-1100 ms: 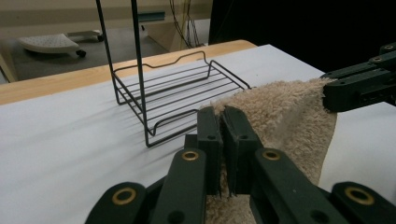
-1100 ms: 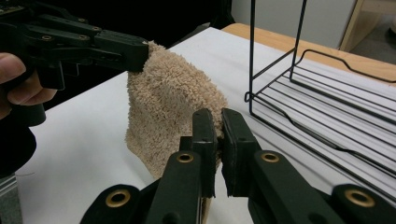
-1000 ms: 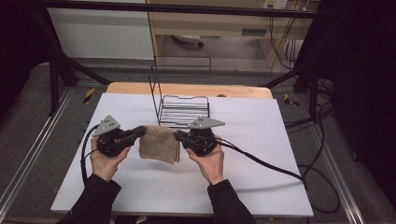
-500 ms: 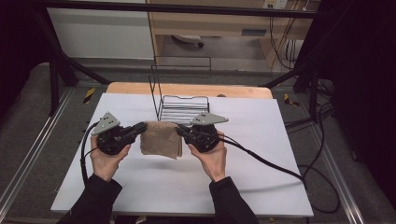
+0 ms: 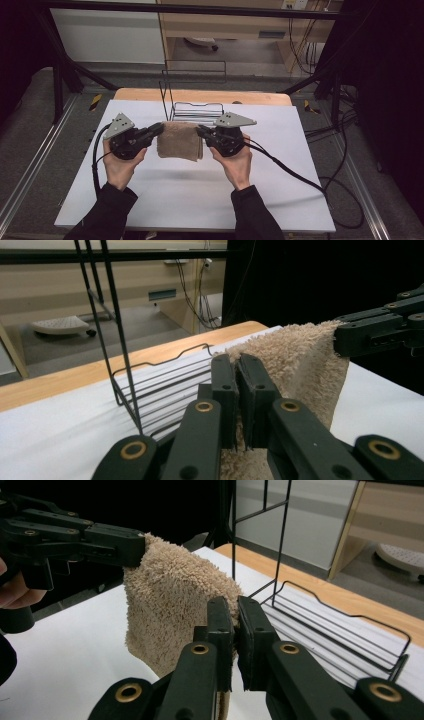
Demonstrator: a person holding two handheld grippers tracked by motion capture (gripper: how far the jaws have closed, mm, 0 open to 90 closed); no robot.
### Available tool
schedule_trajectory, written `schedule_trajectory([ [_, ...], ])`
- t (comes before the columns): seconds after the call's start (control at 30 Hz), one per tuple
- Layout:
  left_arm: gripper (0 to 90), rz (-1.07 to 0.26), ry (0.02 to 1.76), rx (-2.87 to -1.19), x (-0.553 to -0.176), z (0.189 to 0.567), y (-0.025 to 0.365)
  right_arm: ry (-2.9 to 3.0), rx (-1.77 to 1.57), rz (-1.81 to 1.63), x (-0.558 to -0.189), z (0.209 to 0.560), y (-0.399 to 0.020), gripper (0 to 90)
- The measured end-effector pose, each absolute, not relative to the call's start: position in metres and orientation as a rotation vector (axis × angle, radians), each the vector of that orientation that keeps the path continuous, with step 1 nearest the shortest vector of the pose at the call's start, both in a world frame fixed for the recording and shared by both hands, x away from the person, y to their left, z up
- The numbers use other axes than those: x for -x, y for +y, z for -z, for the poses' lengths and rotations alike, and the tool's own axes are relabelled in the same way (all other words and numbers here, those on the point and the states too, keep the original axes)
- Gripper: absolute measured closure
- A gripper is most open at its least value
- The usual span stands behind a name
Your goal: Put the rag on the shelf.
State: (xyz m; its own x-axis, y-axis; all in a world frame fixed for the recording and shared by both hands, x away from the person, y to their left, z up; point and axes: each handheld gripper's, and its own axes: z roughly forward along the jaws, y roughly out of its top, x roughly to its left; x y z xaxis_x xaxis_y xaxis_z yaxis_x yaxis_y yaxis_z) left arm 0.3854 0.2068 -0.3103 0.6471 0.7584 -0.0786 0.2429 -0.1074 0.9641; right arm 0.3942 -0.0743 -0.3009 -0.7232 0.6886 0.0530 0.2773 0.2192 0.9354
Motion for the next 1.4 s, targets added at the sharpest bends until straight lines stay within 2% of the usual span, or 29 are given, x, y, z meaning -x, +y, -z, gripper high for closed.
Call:
schedule_trajectory([
  [1.4,86.2,-0.599,0.744,-1.560,-0.415,0.254,0.178,1.935,-0.827,-1.533,-0.408,0.238,-0.101,85.4],
])
